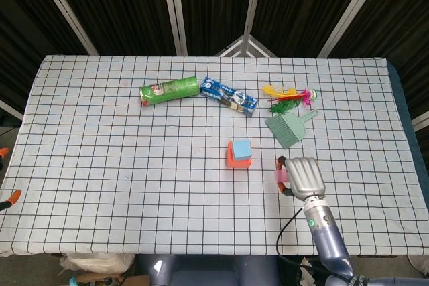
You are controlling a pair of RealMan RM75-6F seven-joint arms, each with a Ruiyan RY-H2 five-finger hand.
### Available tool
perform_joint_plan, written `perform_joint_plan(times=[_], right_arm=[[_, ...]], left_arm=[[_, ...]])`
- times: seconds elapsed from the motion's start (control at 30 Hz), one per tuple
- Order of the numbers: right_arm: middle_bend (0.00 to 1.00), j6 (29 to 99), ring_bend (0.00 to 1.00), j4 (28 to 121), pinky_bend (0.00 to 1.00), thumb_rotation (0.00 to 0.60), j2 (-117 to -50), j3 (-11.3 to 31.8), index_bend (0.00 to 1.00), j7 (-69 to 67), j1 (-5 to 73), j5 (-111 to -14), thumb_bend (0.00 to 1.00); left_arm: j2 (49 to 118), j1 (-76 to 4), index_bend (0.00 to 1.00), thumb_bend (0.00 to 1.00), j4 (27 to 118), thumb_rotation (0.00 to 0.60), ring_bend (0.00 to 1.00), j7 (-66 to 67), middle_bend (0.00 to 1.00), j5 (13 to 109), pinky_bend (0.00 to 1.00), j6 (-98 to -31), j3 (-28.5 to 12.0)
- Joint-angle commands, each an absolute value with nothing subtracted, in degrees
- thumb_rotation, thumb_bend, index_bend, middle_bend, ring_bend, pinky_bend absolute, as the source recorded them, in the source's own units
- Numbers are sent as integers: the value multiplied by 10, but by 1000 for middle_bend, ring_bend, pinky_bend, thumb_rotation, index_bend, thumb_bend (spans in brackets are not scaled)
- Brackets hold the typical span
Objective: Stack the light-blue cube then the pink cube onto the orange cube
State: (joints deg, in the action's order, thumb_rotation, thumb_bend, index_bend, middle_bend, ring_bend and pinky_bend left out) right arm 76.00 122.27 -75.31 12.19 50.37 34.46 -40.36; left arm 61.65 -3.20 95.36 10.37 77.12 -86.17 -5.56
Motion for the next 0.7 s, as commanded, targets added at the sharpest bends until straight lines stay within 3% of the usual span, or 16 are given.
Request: perform_joint_plan(times=[0.03, 0.37, 0.7], right_arm=[[968, 734, 910, 1235, 674, 600, -729, 172, 569, 545, 401, -316, 471], [968, 698, 910, 1201, 674, 600, -679, 224, 569, 610, 503, -121, 473], [968, 669, 910, 1185, 674, 600, -647, 240, 569, 618, 562, -30, 476]], left_arm=[[617, -32, 127, 243, 954, 600, 24, 104, 54, 771, 179, -861, -56], [619, -33, 127, 243, 954, 600, 23, 111, 55, 764, 179, -860, -58], [622, -34, 128, 243, 953, 600, 23, 116, 54, 764, 179, -864, -59]])
